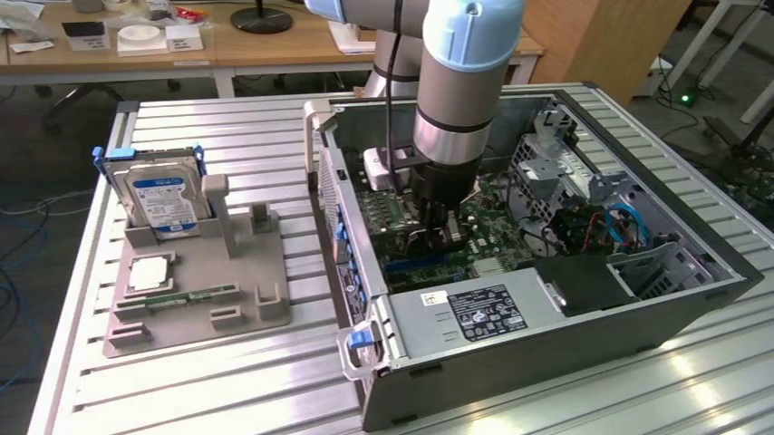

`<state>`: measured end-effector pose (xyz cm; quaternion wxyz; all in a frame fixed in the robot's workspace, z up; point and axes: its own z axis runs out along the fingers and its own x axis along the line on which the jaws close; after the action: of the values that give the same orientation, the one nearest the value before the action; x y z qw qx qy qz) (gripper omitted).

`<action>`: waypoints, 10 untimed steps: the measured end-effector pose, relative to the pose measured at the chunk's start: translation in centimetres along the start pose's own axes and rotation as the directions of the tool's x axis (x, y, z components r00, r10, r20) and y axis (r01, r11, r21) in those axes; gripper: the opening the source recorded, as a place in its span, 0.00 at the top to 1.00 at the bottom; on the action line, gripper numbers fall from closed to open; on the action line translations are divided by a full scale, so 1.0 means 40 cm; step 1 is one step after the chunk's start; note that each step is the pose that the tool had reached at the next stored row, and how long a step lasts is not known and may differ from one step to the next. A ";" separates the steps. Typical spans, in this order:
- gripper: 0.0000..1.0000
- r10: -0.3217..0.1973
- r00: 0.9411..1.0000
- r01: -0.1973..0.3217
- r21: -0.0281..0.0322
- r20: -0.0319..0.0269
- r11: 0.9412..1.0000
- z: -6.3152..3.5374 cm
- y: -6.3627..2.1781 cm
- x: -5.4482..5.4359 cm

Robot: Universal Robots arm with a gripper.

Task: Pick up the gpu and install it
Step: 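Insert the gpu into the slot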

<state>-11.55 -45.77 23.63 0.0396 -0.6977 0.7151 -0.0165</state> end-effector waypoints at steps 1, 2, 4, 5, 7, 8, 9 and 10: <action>0.73 0.000 1.000 0.000 0.000 0.000 1.000 0.000 0.000 0.000; 0.73 0.000 1.000 0.000 0.000 0.000 1.000 0.000 0.000 0.000; 0.73 0.000 1.000 0.000 0.000 0.000 1.000 -0.003 0.000 0.000; 0.73 0.000 1.000 0.000 0.000 0.000 1.000 -0.005 0.000 -0.001; 0.73 0.000 1.000 0.000 0.001 0.000 1.000 -0.006 0.000 -0.001; 0.73 0.000 1.000 0.000 0.001 0.000 1.000 -0.006 0.000 -0.001; 0.73 0.000 1.000 0.000 0.001 0.000 1.000 -0.006 0.000 -0.001; 0.73 0.000 1.000 0.000 0.001 0.000 1.000 -0.006 0.000 -0.001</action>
<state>-11.58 -45.74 23.89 0.0398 -0.6977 0.7151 -0.0168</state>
